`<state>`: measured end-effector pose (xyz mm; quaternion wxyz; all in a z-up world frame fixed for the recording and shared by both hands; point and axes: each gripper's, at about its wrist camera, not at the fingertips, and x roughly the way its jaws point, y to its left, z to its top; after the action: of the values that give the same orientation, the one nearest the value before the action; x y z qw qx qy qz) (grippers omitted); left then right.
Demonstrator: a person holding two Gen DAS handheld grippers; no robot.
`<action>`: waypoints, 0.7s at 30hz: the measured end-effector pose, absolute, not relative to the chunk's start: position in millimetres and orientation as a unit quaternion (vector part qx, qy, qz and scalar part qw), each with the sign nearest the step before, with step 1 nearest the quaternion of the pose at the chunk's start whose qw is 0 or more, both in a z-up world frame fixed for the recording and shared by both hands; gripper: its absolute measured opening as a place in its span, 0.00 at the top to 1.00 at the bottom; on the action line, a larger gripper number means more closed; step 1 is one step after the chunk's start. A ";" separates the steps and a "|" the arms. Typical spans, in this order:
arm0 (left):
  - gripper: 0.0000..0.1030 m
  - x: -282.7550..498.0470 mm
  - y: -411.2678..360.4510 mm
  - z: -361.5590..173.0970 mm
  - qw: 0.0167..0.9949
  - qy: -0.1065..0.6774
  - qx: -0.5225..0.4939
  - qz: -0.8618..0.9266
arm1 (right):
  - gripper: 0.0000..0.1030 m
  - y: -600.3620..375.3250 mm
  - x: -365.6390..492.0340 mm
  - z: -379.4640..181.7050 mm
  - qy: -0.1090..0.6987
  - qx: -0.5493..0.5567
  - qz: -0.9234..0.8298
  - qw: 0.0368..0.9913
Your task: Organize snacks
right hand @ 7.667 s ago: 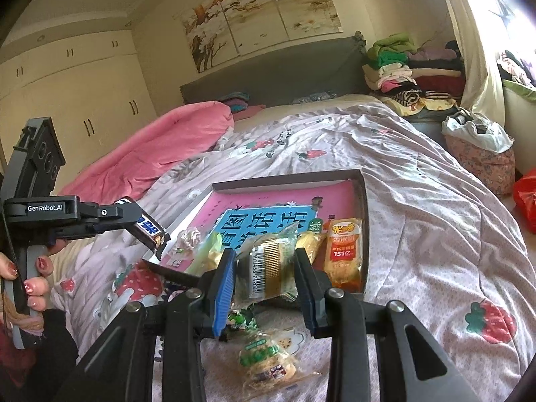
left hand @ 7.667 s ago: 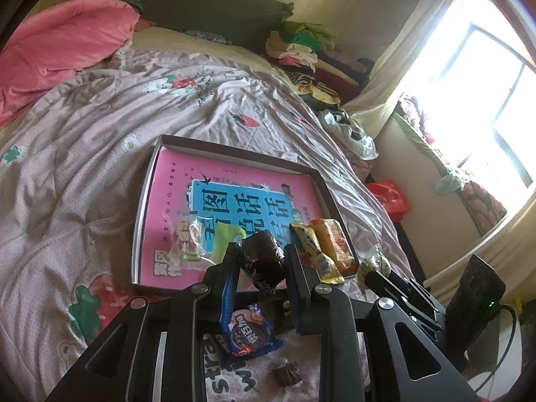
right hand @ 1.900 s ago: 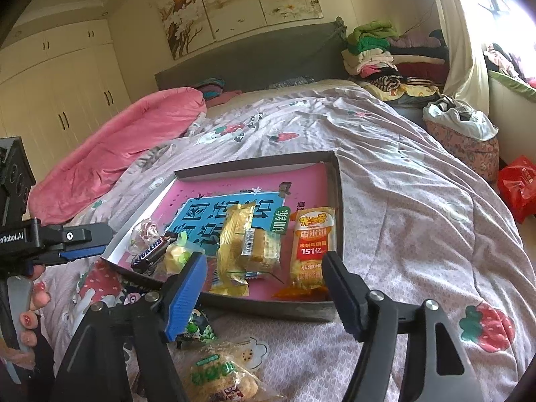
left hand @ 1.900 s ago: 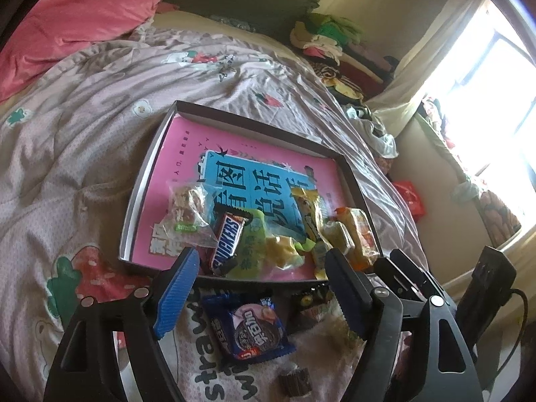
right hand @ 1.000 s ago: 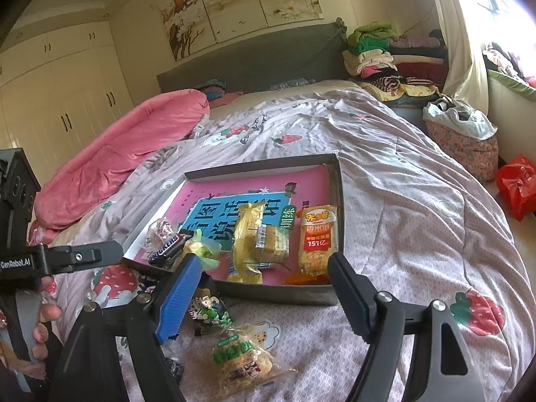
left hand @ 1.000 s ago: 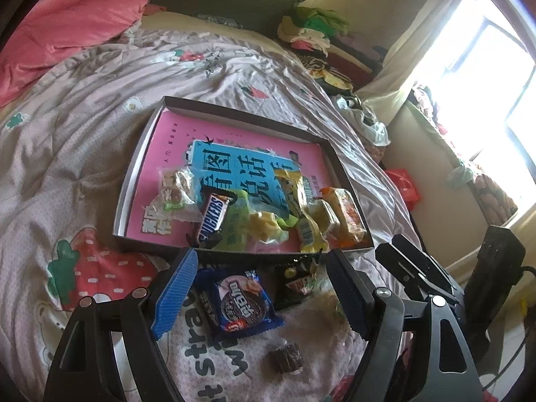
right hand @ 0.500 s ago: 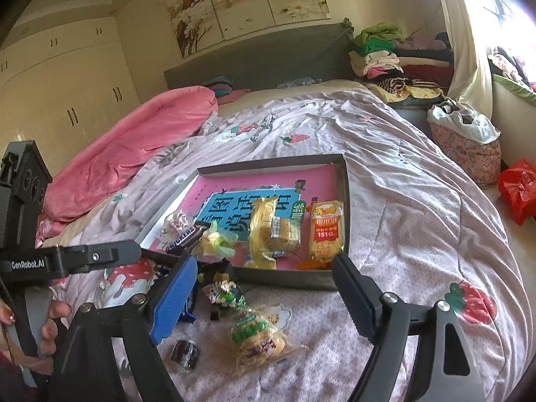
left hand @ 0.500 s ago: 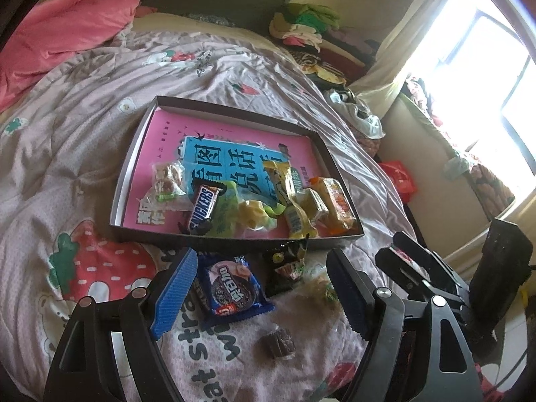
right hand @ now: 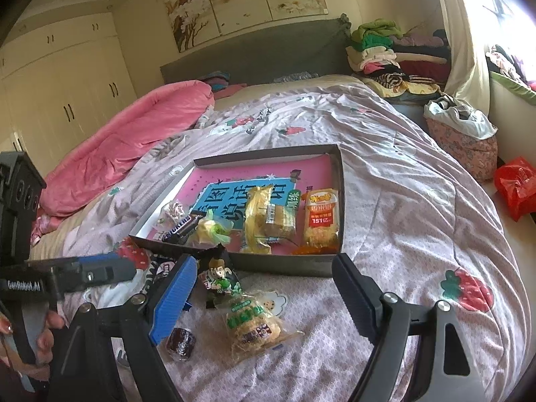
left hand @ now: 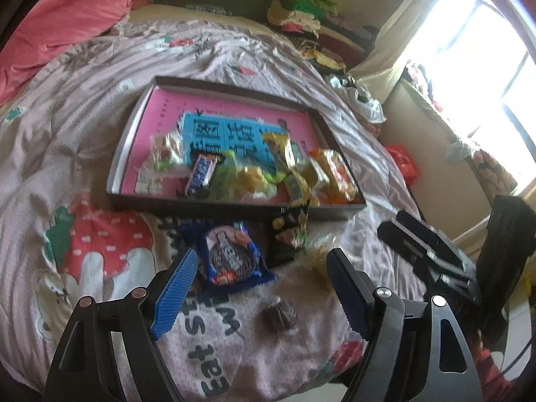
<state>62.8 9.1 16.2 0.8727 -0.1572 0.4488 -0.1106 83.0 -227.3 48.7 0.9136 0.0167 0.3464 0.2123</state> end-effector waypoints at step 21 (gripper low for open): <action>0.22 57.4 -7.9 -15.2 0.846 0.499 -0.134 -0.131 | 0.20 -222.3 83.6 35.7 0.366 0.008 0.217 0.905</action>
<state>57.4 -7.9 -15.2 0.8461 -0.1341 0.4989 -0.1311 83.6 -222.3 35.7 0.9050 0.0076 0.3657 0.2171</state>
